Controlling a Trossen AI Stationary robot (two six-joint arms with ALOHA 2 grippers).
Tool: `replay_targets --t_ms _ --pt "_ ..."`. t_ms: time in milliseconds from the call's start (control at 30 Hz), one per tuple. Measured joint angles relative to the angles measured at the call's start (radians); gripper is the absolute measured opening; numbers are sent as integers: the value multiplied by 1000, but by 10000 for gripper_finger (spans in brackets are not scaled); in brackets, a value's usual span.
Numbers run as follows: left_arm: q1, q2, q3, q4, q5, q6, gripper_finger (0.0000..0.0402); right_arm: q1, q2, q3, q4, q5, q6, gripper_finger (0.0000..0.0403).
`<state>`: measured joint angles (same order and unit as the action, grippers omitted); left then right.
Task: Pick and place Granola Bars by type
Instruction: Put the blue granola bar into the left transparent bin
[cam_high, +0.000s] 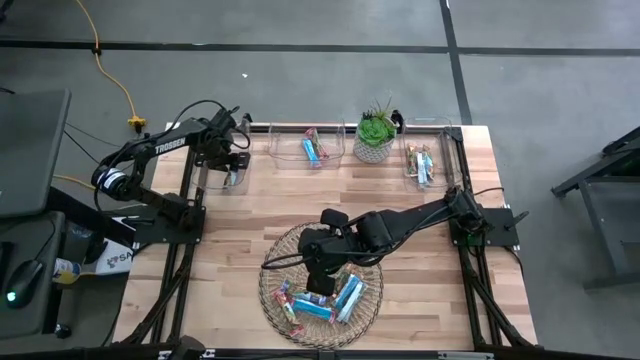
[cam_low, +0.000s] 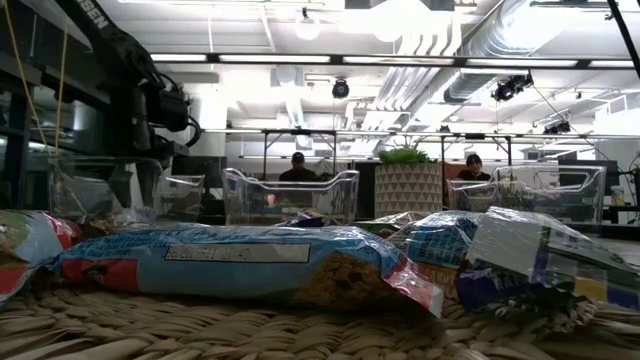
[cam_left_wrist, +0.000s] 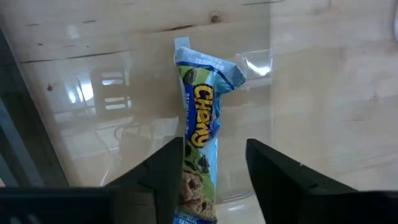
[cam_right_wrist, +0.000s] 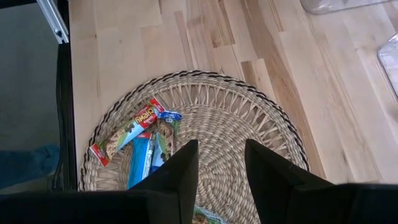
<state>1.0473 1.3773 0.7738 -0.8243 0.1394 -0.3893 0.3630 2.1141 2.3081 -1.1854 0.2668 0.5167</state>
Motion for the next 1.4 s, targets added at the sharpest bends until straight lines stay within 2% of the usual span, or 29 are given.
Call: replay_targets --t_ms 200,533,700,967,1167,1300,1400 --pt "0 -4 0 7 10 -5 195 0 0 0 0 0 0 114" --pt "0 -115 48 38 70 75 178 -1 0 0 0 0 0 114" --pt "0 -220 50 87 161 119 167 -3 0 0 0 0 0 114" --pt "-12 -422 51 151 376 160 155 -5 0 0 0 9 0 114" --pt "-123 -549 51 170 397 150 153 -5 0 0 -2 16 -1 114" --pt "-256 -615 51 170 396 119 153 -5 0 0 -7 16 -1 114" --pt "-369 -659 50 171 346 79 153 -5 0 0 -10 16 -1 114"
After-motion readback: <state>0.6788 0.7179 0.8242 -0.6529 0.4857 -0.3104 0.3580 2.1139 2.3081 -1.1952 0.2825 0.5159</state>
